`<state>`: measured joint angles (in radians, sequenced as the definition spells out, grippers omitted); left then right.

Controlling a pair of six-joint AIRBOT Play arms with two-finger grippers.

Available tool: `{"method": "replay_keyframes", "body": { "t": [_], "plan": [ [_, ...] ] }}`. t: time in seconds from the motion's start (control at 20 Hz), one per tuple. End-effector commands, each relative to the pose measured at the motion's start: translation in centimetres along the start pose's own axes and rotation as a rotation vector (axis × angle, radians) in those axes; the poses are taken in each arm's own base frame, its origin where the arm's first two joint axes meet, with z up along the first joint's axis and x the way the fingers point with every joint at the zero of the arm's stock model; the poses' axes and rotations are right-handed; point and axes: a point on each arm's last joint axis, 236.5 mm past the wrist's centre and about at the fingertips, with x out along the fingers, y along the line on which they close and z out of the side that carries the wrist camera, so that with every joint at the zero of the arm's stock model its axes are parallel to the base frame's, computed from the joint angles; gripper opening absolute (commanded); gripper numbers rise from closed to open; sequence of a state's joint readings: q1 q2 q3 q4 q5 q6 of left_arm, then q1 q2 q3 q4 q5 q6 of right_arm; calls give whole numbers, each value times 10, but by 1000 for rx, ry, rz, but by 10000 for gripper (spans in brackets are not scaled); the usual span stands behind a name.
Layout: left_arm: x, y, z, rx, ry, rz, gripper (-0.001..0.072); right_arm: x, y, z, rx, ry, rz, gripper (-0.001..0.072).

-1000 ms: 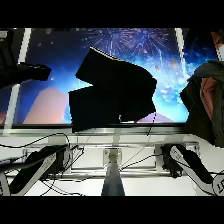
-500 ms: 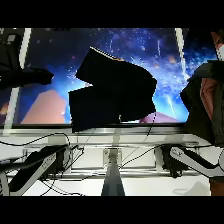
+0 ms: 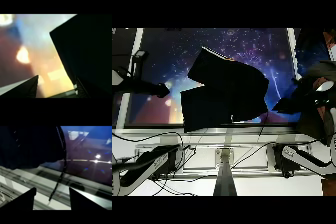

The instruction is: Fold the clothes and pants, and hang the long-sleeved shirts on hangers.

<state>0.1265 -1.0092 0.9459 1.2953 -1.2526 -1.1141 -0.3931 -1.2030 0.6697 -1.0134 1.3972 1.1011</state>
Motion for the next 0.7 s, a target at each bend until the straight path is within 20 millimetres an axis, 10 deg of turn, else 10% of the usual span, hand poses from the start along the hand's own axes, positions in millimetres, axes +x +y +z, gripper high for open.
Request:
{"method": "replay_keyframes", "body": {
  "t": [0.0,0.1,0.4,0.65],
  "plan": [
    [26,-1,-32,-21,116,-33,531,37,-7,2,79,-94,46,498],
    [34,-5,-52,-41,175,-57,532,38,-4,15,111,-152,71,618],
    [35,-30,-93,-263,253,-290,532,54,-13,35,217,-188,109,628],
    [47,-33,-135,-402,326,-351,532,55,4,43,92,-213,195,436]
  ]
}}
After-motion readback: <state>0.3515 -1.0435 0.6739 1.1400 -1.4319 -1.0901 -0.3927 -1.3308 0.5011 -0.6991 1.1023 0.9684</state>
